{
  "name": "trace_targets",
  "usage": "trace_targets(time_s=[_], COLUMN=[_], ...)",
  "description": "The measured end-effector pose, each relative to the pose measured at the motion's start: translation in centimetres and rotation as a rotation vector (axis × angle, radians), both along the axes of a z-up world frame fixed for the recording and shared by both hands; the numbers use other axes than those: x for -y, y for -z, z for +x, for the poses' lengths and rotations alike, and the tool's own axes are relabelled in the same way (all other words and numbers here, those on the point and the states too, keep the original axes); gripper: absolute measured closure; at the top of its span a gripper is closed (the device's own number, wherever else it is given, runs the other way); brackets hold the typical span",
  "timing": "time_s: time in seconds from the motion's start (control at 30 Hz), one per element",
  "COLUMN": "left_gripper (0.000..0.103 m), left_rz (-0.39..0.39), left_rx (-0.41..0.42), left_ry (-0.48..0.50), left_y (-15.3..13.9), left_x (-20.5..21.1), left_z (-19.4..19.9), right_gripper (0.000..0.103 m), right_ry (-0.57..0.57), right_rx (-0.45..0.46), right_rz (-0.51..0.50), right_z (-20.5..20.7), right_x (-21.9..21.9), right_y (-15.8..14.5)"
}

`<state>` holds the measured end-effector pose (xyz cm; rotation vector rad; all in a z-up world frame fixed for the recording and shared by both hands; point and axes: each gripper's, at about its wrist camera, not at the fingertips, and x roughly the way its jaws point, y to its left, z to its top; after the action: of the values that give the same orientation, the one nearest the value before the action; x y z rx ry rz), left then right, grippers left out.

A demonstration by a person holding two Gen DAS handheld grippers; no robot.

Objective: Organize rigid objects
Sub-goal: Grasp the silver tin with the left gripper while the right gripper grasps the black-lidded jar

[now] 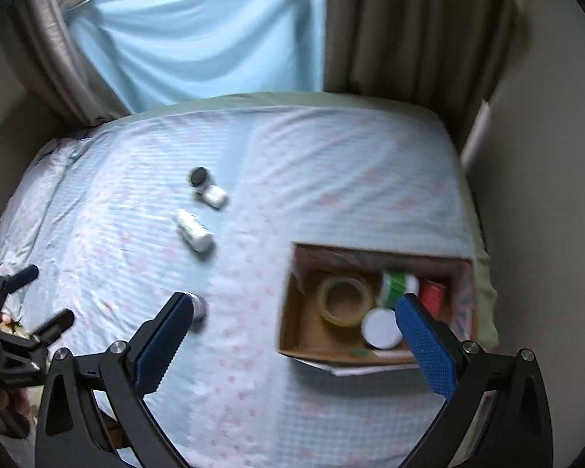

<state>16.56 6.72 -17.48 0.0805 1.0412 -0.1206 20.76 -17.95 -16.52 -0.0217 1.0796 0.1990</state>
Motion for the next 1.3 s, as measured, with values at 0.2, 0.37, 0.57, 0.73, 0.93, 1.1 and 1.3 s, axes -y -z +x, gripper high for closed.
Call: trace_targets(time_s=[0.2,0.37,0.57,0.73,0.93,1.1,1.3], left_gripper=[0.0,0.0,0.0,0.0,0.0,0.004,0.02], left_rz=[0.009,0.003,-0.059,-0.061,-0.067,-0.084,-0.072], left_rx=[-0.024,-0.053,-0.128,-0.167,-0.147,-0.134,-0.116], left_ry=[-0.091,-0.198,-0.257,-0.215,-0.203,-0.215,-0.233], left_y=[2.8,6.7,13.5,19.8,25.6,29.1,31.2], left_x=[-2.9,-3.5,-2.6,-0.2,1.4,1.8,1.9], left_z=[-0.5,-1.7,-1.6,-0.2,2.7,4.9,6.5], right_gripper=[0.0,0.0,0.0,0.0,0.0,0.0,0.011], right_ry=[-0.152,-0.327,-0.454,-0.518,-0.612,-0.697,-0.761], right_rx=[0.005,-0.004,-0.001,-0.007,-0.039,-0.062,-0.071], right_rz=[-0.023,-0.034,-0.081,-0.106,-0.172,-0.225,-0.244], right_z=[3.2,7.8,14.1,18.5,23.1,26.2,28.4], right_x=[-5.3,-8.7,-12.8,-15.8,-19.8,-23.3,-26.3], right_y=[0.3,3.1,8.2,12.9,18.9,23.8,27.9])
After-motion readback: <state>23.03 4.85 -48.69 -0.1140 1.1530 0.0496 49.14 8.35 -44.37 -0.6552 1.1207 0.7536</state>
